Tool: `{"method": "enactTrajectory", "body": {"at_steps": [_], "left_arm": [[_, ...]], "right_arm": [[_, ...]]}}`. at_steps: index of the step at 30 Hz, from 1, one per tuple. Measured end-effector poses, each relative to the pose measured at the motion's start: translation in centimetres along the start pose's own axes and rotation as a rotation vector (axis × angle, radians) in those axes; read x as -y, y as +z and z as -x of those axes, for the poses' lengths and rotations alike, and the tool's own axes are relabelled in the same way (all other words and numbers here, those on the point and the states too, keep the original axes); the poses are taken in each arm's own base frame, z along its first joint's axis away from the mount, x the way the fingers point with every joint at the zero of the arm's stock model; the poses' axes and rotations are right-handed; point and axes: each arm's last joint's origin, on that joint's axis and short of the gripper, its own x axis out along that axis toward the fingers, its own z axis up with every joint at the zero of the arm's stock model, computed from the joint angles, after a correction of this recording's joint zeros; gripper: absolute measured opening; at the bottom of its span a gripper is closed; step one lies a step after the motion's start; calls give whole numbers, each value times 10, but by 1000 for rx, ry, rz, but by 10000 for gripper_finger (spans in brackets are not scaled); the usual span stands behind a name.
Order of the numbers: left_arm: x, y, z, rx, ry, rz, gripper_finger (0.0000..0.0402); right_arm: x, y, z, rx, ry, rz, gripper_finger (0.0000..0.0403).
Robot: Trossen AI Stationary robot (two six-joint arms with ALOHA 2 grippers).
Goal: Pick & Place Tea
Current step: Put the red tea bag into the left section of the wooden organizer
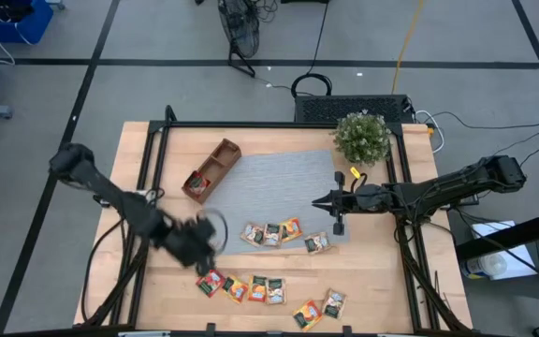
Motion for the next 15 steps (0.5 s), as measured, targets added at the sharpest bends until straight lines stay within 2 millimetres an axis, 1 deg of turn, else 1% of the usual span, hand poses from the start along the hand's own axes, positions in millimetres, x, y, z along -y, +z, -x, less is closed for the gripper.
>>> {"method": "enactTrajectory", "body": {"at_steps": [3, 7, 8, 11, 13, 15], "left_arm": [[17, -26, -26, -78, -52, 33, 101], [39, -54, -59, -257, -105, 171, 150], [43, -61, -67, -306, -92, 200, 158], [43, -77, -85, -426, -7, 273, 172], [42, -84, -94, -443, 20, 301, 176], [43, -88, -97, -424, 26, 296, 176]], "right_arm": [[0, 0, 0, 1, 0, -1, 16], [0, 0, 0, 2, 0, -1, 16], [0, 1, 0, 5, 0, -2, 16], [0, 2, 0, 15, -1, -10, 16], [0, 2, 0, 17, -1, -23, 16], [0, 2, 0, 17, 0, -30, 16]]}}
